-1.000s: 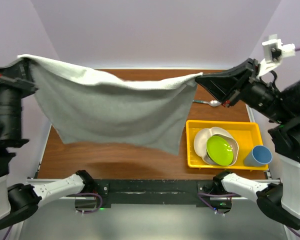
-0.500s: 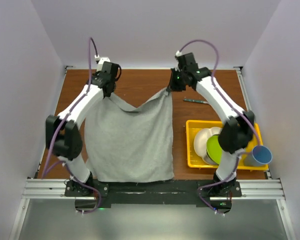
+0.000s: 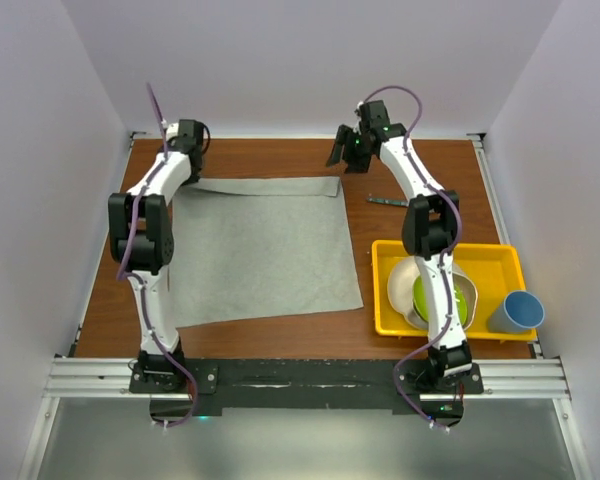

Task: Fold the napkin, place the utensils inside, and roll it up
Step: Flatten the napkin out

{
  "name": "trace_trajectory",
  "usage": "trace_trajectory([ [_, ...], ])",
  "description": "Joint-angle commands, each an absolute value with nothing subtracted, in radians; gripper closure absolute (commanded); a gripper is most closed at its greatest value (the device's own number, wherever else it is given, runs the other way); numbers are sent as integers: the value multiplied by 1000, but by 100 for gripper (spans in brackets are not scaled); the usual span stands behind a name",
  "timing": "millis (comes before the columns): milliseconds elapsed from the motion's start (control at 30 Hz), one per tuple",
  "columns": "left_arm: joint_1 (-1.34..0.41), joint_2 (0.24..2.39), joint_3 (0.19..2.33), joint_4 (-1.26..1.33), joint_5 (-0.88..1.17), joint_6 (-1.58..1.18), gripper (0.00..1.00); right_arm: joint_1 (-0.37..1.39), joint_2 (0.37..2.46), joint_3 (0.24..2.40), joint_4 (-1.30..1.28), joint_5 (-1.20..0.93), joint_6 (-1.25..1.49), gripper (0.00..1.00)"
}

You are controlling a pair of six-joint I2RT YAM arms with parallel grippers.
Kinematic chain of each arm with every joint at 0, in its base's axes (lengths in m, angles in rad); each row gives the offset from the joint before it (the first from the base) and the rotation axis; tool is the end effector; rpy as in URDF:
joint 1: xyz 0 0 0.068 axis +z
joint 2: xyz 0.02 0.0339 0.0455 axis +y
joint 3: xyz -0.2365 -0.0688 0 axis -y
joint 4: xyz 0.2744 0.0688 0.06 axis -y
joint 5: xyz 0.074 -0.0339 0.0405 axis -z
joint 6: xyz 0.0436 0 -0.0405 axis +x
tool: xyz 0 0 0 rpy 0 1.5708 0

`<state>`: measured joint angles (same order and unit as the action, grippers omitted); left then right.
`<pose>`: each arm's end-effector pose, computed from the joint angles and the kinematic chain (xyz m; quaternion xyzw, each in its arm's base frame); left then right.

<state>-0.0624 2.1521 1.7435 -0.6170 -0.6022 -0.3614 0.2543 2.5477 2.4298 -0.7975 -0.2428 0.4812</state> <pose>0.4831 -0.0054 0.1632 -0.2159 0.8976 0.2252 0.3114 0.5456 0.1526 0.1809 0.0677 0.9382 0.2219 0.2569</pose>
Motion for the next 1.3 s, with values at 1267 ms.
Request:
trace_trajectory([
  [1267,-495,1672,908,-164,52,-601,80,420,2422,2167,-635,17,385,56],
])
